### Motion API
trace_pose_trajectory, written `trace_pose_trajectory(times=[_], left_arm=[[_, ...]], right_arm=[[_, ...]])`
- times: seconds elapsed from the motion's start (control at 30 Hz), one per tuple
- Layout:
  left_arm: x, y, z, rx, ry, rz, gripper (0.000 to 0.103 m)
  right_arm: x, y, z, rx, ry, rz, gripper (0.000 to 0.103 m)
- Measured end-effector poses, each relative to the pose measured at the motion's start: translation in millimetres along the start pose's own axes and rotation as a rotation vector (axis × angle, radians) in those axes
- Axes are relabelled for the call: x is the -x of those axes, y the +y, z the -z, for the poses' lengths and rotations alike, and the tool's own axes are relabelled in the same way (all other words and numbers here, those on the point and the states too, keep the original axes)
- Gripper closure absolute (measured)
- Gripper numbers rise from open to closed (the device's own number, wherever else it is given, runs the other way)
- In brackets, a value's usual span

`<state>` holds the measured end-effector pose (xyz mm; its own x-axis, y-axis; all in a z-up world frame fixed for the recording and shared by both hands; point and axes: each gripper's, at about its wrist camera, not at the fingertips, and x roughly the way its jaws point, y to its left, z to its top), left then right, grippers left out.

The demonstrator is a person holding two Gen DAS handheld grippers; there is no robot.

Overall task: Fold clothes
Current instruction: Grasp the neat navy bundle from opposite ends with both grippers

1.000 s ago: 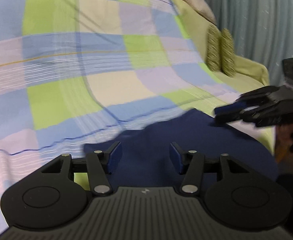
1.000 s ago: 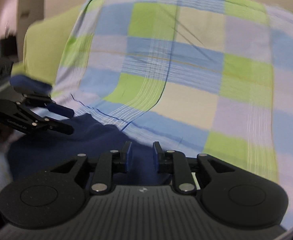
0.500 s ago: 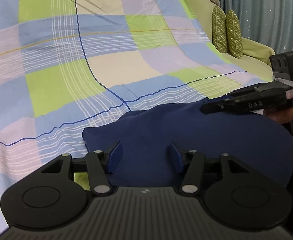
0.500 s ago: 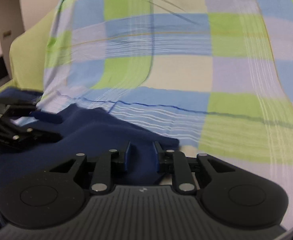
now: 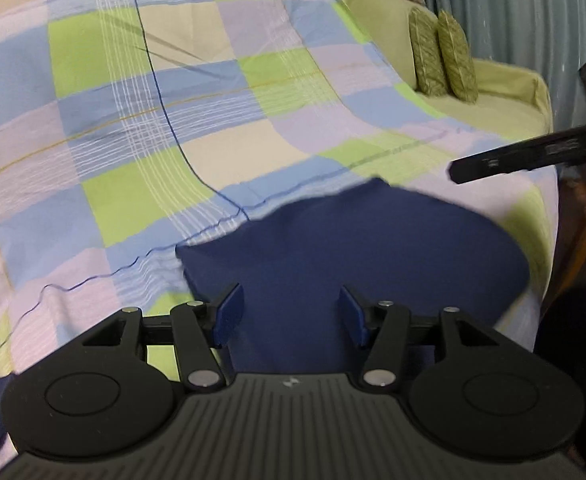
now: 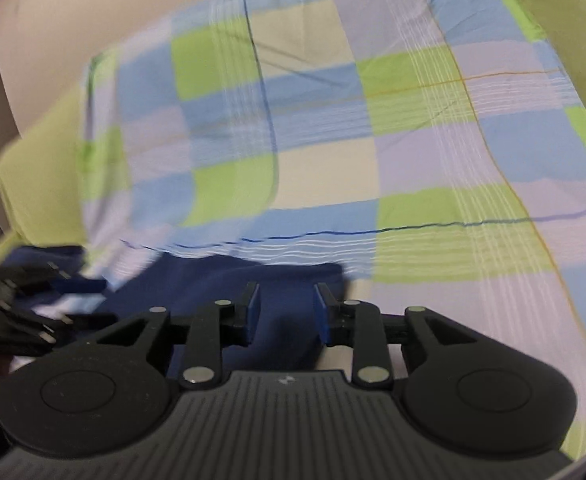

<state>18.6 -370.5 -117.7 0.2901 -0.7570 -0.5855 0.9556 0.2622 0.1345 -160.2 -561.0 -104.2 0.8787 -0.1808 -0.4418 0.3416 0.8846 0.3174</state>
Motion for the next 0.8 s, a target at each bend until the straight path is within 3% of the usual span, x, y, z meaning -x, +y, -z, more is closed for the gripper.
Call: trace_pose_trajectory(times=[0.13,0.23,0.3,0.37,0.43,0.5,0.8], left_arm=[[3,1,5,0.046,0.008,0.011,0.046],[11,-3,1,0.007,0.001,0.002,0.045],[22,-10,-2,-0.065,-0.012,-0.016,0.043],[35,-23,1,-0.189,-0.020,-0.053,0.036],[43,-35,7,-0.288,-0.021,-0.061,0.035],[49,-48,14,-0.374,-0.014,-0.068,0.035],[52,-83,43,-0.648,0.010,-0.112,0.031]], right_arm=[[-6,22,36,0.073,0.068,0.014,0.074],[5,21,39,0.032,0.070,0.024,0.073],[15,33,33,0.123,0.091,0.067,0.070],[17,48,31,0.239,0.143,0.123,0.055],[16,69,33,0.395,0.211,0.174,0.047],[13,86,37,0.507,0.269,0.194,0.047],[0,118,56,0.718,0.362,0.232,0.039]])
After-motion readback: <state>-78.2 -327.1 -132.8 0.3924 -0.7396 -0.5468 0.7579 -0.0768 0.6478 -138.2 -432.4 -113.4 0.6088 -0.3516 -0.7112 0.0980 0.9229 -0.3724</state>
